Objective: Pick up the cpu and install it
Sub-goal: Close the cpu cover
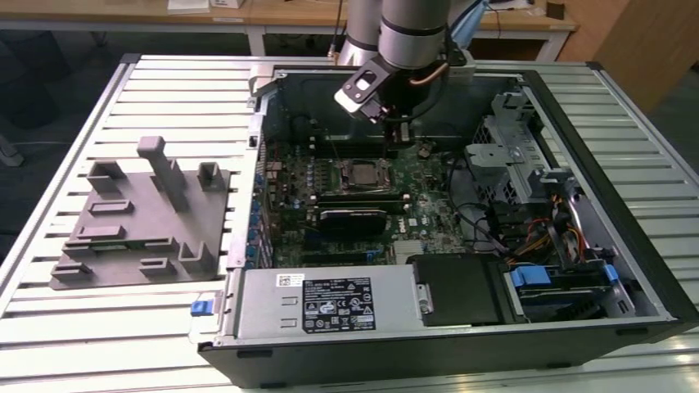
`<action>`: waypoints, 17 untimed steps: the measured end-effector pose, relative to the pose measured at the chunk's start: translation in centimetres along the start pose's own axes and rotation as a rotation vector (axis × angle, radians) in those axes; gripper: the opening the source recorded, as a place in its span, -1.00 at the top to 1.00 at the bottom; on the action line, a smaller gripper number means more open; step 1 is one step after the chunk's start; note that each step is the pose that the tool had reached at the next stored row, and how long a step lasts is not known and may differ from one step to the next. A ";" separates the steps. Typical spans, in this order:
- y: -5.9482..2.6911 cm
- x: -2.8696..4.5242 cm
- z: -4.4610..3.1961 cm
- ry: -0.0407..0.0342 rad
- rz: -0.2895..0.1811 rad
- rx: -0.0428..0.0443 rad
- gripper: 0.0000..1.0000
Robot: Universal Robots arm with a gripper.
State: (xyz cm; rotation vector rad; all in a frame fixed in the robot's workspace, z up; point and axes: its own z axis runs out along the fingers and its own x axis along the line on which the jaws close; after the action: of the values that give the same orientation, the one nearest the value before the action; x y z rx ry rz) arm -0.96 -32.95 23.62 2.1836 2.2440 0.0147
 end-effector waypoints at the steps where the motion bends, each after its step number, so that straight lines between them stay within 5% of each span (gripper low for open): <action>1: -0.04 0.00 0.00 0.0001 0.000 0.0000 0.79; 17: -1.13 0.03 0.06 0.0001 0.000 0.0000 0.79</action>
State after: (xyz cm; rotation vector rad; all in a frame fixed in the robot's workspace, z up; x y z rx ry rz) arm -2.09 -32.95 23.54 2.1836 2.2441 0.0149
